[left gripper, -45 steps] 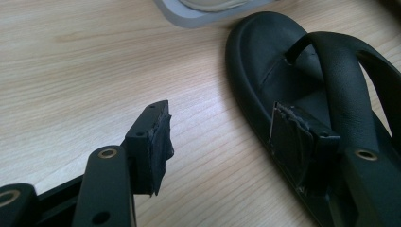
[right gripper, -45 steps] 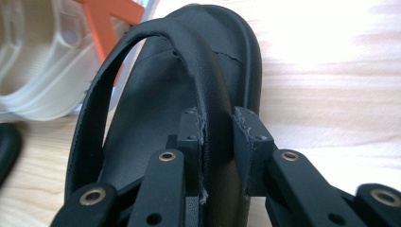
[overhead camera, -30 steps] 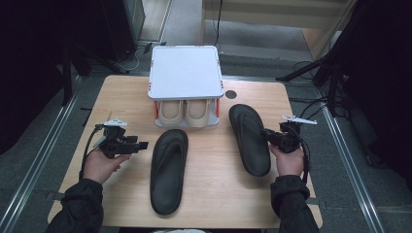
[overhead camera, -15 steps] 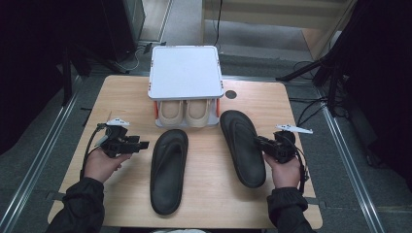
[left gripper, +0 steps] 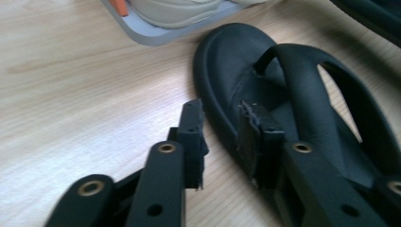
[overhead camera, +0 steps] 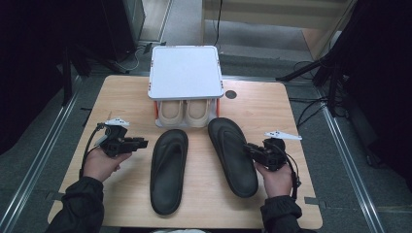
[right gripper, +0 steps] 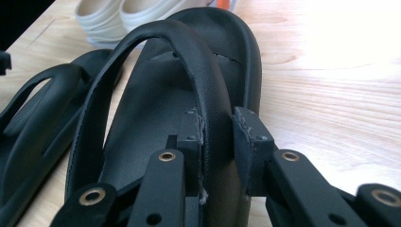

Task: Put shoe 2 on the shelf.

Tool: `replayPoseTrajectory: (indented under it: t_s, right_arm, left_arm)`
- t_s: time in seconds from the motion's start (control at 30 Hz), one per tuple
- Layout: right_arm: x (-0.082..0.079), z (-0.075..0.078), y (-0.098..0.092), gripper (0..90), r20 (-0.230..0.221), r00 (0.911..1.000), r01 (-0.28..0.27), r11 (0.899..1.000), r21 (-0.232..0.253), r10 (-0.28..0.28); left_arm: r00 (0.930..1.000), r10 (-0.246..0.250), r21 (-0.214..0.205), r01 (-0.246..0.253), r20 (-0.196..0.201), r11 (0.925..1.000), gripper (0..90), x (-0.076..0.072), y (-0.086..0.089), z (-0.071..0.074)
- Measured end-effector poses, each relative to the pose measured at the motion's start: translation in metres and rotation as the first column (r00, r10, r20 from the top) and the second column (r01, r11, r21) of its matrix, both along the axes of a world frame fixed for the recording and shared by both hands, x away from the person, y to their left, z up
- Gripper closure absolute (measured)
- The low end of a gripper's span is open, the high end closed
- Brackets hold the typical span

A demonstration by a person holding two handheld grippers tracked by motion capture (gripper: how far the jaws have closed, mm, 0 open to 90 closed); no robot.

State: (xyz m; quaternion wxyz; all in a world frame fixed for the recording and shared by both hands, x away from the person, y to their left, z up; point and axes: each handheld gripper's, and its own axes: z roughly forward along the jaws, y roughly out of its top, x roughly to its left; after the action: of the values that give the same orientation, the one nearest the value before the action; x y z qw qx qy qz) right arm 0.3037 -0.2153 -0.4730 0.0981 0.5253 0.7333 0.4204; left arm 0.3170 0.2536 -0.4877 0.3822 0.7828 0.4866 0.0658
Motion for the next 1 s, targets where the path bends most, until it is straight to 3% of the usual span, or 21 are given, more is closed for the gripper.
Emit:
replayPoseTrajectory:
  t_s: [0.27, 0.57, 1.0]
  right_arm:
    - [-0.001, -0.007, 0.013, 74.6, -0.021, 0.9990, -0.038, 0.999, -0.016, 0.038]
    - [-0.001, -0.015, 0.029, 74.6, -0.044, 0.9957, -0.083, 0.996, -0.035, 0.081]
    - [0.002, -0.023, 0.049, 74.3, -0.061, 0.9908, -0.124, 0.991, -0.054, 0.121]
  left_arm:
    - [0.9999, 0.010, -0.014, -0.010, -0.011, 0.9999, 87.2, 0.003, 0.005, -0.001]
    - [0.9989, -0.040, 0.029, 0.040, -0.026, 0.9988, 88.9, 0.006, -0.007, -0.012]
    - [0.9970, -0.059, 0.025, 0.060, -0.051, 0.9979, 89.4, 0.009, -0.012, -0.019]
